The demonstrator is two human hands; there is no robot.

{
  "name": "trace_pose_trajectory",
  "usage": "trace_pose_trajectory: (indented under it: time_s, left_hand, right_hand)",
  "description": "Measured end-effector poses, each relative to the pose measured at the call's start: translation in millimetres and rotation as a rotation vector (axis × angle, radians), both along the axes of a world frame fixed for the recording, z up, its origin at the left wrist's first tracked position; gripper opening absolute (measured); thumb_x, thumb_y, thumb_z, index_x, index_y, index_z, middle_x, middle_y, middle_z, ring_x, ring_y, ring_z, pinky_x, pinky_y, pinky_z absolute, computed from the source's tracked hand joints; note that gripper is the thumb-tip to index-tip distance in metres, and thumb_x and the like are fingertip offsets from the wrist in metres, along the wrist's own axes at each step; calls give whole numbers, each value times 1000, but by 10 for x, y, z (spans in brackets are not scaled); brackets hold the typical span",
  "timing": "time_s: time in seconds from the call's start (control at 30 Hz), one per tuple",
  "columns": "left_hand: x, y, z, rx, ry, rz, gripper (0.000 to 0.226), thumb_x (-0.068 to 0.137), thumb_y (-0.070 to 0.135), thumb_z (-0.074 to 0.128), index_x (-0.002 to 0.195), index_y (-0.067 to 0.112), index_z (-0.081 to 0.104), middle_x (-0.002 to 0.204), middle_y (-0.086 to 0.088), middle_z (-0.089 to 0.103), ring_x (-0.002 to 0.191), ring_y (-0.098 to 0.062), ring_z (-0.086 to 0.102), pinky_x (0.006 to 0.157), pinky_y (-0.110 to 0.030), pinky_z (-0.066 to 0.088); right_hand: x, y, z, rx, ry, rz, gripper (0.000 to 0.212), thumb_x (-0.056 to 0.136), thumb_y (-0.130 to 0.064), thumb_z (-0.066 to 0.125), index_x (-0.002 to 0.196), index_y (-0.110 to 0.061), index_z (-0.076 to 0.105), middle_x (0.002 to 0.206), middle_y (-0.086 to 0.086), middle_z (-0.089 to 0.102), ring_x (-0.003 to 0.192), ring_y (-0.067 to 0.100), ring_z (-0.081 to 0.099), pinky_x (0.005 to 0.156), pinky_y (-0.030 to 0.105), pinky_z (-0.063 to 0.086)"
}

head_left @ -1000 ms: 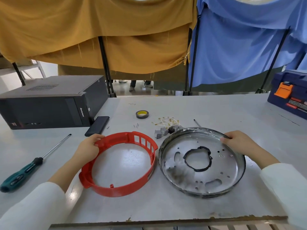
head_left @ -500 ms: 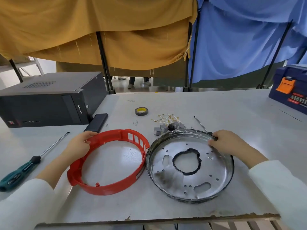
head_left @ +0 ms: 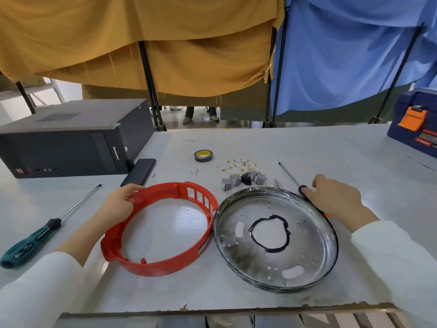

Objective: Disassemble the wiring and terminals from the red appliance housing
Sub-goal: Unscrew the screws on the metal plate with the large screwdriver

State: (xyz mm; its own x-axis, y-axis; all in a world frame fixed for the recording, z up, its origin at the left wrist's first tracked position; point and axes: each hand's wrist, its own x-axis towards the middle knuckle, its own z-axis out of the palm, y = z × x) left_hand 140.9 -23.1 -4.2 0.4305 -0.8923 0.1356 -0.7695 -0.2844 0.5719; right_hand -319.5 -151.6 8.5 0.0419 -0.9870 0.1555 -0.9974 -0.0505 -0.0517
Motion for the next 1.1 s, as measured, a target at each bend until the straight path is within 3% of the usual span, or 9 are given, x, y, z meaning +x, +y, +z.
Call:
trace_pose_trajectory:
  time_s: [0.1,0.23,0.43,0.5,0.57,0.67,0.77,0.83,1.1]
  left_hand:
    - [-28,0,5,-11,2,1,51,85,-13,37,123,14,59,122,-8,63,112,-29,55,86,-30,41]
    - [-77,-18,-4,-19,-7,11,51,85,-12,38,123,15,59,121,-10,63,112,-31,54,87,-33,41]
    - [-198,-69,-11,-17,4,24,50,87,-9,38,123,18,59,121,-9,62,103,-26,53,80,-30,39]
    - [-230,-76,-11,-23,8,22,48,88,-8,38,122,18,59,120,-10,62,97,-23,52,78,-29,38]
    - [-241,-79,-10,-21,4,18,48,88,-8,38,122,19,59,120,-10,62,94,-22,51,76,-29,38]
    - [-256,-71,-7,-18,-6,9,48,89,-8,38,124,18,58,124,-9,61,101,-26,53,79,-30,39]
    - [-284,-54,15,-15,2,4,47,89,-8,39,125,17,58,126,-10,60,105,-27,52,82,-30,39]
    - [-286,-25,24,-13,23,-10,48,88,-10,39,124,15,58,125,-9,60,106,-27,52,84,-29,38]
    - [-339,88,18,-26,91,-38,46,89,-10,41,121,16,60,119,-4,62,99,-20,53,81,-28,37]
  right_hand:
    - [-33,-119,-36,160,-82,-64,48,86,-62,48,74,-15,53,73,-1,59,69,21,56,57,25,35]
    - [-47,-247,-57,90,-192,-115,47,85,-52,54,60,-13,47,62,3,55,59,21,52,53,22,33]
    - [-66,-341,-11,49,-148,-114,47,90,-49,51,61,-12,45,63,2,52,55,20,49,52,22,29]
    - [-54,-328,23,-1,-98,-77,44,92,-52,47,71,-14,55,77,3,56,65,23,55,55,23,34]
    - [-37,-288,79,-58,-149,24,41,91,-60,43,88,-23,61,92,-3,59,78,21,59,60,26,39]
    - [1,-144,150,71,-131,229,33,85,-69,44,88,-38,58,85,-19,56,81,11,55,60,26,35]
    - [36,-55,106,97,62,313,16,92,-45,49,97,-34,60,96,-14,61,88,13,56,65,27,36]
    - [7,-29,134,78,44,303,14,93,-28,48,95,-33,61,100,-11,62,89,15,56,67,27,38]
    - [57,82,108,93,74,248,20,87,-16,47,92,-24,65,97,-4,63,87,23,59,68,29,44]
